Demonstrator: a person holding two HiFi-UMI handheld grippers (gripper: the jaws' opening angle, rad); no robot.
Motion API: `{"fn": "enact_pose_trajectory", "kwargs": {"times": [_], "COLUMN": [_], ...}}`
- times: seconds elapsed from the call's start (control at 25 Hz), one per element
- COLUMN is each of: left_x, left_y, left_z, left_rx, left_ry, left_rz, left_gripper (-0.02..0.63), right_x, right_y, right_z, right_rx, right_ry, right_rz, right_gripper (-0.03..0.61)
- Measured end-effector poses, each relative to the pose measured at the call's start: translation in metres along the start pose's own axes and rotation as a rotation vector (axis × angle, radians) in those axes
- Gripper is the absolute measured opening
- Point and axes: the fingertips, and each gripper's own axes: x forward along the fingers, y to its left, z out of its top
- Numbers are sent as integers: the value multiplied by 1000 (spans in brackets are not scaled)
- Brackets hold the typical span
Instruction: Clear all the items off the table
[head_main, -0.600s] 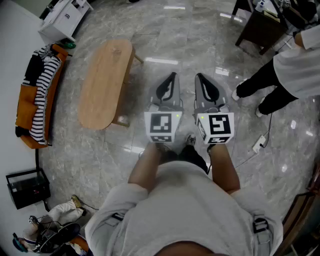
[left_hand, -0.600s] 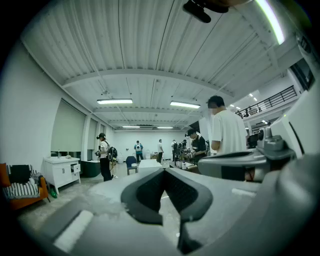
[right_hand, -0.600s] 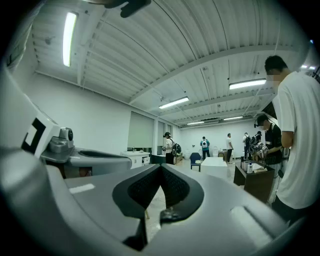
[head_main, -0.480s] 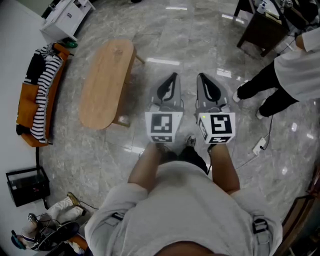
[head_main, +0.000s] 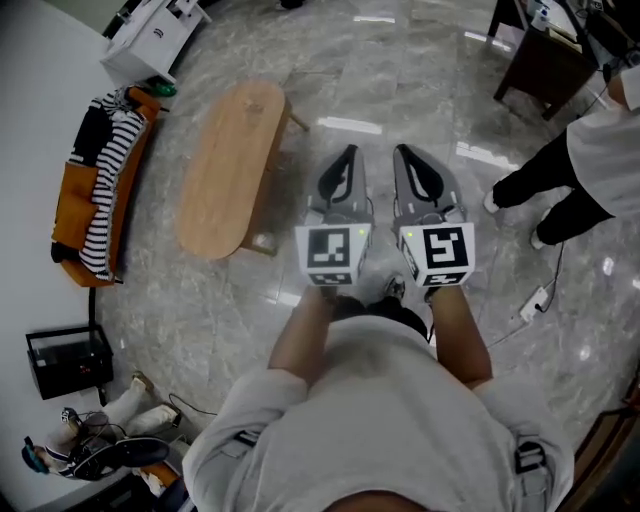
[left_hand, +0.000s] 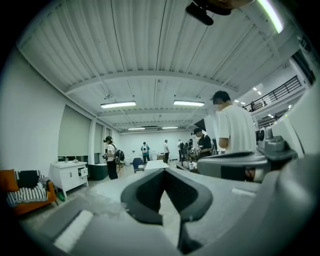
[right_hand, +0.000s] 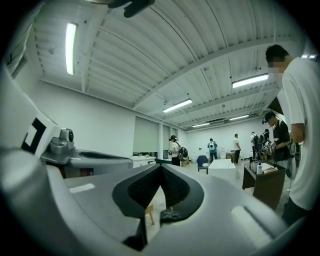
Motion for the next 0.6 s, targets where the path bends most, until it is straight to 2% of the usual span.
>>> {"fn": "enact_pose_trajectory", "kwargs": {"times": [0.36,0.6], "left_x": [4,45], "left_y": [36,101], "left_z": [-21,-41], "left_rx": [-14,-65], "left_ry": [31,39], "left_rz": [72,70], "left_gripper": [20,20], "right_x": [36,113], "right_y": [14,31], "right_z": [-19,-33], "right_rx": [16,-24], "right_ry": [25,75], "right_rz": [71,92], "right_gripper": [6,6]}}
